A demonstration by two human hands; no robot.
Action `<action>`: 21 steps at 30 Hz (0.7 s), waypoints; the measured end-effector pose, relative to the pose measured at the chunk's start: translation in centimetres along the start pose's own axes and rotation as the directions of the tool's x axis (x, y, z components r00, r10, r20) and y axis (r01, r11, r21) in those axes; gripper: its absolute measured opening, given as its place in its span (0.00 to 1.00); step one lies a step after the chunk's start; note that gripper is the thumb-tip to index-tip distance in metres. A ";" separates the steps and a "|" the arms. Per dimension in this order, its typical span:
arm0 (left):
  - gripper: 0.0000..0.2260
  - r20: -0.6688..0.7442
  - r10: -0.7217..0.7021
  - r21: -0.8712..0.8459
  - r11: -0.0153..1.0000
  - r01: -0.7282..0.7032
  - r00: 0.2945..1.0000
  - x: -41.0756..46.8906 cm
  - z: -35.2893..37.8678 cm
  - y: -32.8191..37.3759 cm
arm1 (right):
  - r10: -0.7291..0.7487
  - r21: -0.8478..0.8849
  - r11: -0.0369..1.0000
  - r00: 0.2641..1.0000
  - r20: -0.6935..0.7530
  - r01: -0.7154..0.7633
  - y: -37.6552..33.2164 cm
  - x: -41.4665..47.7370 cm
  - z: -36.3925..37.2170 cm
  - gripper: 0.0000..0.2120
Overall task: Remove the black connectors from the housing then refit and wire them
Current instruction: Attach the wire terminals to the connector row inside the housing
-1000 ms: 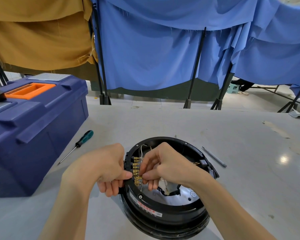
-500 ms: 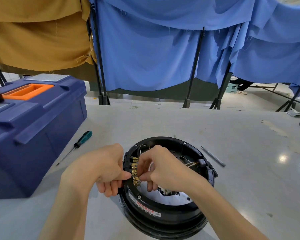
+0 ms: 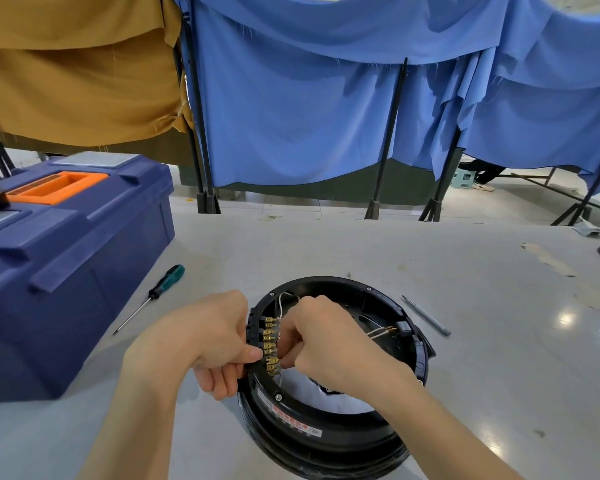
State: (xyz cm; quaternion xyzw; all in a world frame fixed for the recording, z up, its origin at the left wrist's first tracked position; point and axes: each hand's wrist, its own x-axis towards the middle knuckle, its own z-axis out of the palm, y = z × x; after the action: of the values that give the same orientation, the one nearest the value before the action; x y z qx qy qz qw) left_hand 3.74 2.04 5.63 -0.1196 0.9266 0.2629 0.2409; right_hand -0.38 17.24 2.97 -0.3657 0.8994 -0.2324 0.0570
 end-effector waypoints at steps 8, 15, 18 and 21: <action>0.16 0.050 0.028 -0.034 0.999 -0.026 0.998 -0.1 0.0 0.0 | 0.023 -0.102 0.994 0.996 -0.082 -0.031 -1.0 -0.1 1.3 0.07; 0.16 0.054 0.055 -0.004 0.999 -0.055 0.997 0.1 -0.2 0.2 | 0.014 -0.146 0.989 0.995 -0.096 -0.028 -1.3 -0.2 1.6 0.05; 0.15 0.040 0.048 -0.017 0.999 -0.047 0.998 0.2 -0.1 0.1 | 0.003 -0.089 0.996 0.998 -0.067 -0.009 -1.0 -0.1 1.2 0.05; 0.14 0.034 0.015 -0.076 0.997 -0.012 0.999 0.3 -0.2 -0.2 | -0.004 0.005 1.000 1.000 -0.010 0.004 -0.5 -0.1 -0.2 0.05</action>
State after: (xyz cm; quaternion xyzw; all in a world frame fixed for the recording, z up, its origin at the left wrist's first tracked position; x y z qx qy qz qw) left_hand 3.52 1.75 5.53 -0.1179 0.9124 0.3014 0.2506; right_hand -0.02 17.02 3.35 -0.3664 0.8983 -0.2367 0.0527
